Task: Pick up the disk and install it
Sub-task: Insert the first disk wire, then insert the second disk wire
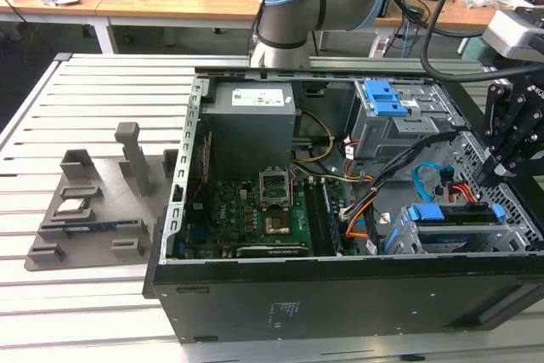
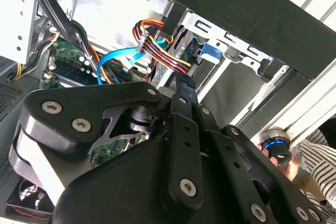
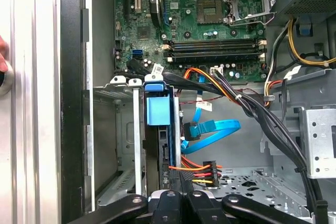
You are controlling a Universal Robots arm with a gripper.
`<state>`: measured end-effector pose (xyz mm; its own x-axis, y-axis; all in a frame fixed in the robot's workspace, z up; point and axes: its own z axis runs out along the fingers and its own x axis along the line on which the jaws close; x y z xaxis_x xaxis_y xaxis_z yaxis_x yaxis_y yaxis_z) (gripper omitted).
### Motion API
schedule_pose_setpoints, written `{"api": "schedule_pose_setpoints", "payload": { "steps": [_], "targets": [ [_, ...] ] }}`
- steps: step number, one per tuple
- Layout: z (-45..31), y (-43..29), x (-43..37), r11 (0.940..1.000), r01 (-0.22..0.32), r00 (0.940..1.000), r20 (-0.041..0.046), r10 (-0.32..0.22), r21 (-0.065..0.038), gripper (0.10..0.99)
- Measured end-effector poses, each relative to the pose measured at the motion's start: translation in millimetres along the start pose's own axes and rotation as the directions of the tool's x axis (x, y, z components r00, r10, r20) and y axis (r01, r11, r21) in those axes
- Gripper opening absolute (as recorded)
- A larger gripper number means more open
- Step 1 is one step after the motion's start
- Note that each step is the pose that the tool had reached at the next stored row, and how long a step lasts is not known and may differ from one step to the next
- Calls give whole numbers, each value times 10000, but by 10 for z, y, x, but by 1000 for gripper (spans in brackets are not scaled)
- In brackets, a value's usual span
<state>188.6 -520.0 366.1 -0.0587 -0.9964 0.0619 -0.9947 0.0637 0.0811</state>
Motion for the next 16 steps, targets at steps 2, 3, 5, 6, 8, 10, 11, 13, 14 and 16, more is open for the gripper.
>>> {"api": "schedule_pose_setpoints", "payload": {
  "steps": [2, 3, 5, 6, 8, 10, 11, 13, 14, 16],
  "targets": [
    [-1, 0, 0, 10000, 0, 10000, -1, 0, 0, 106],
    [-2, 0, 0, 10000, 0, 10000, -1, 0, 0, 106],
    [-2, 0, 0, 10000, 0, 10000, -1, 0, 0, 106],
    [-2, 0, 0, 10000, 0, 10000, -1, 0, 0, 106],
    [-4, 0, 0, 10000, 0, 10000, -1, 0, 0, 106],
    [-4, 14, -18, 10000, 0, 10000, -2, 0, 0, 106],
    [-3, 23, -26, 10000, 0, 10000, -1, 0, 0, 106],
    [-2, 43, -42, 10000, -1, 10000, -1, 1, 0, 106],
    [-3, 49, -46, 10000, 0, 10000, -2, 0, 0, 106],
    [-2, 58, -48, 10000, 0, 10000, -2, 0, 0, 106]
  ]
}}
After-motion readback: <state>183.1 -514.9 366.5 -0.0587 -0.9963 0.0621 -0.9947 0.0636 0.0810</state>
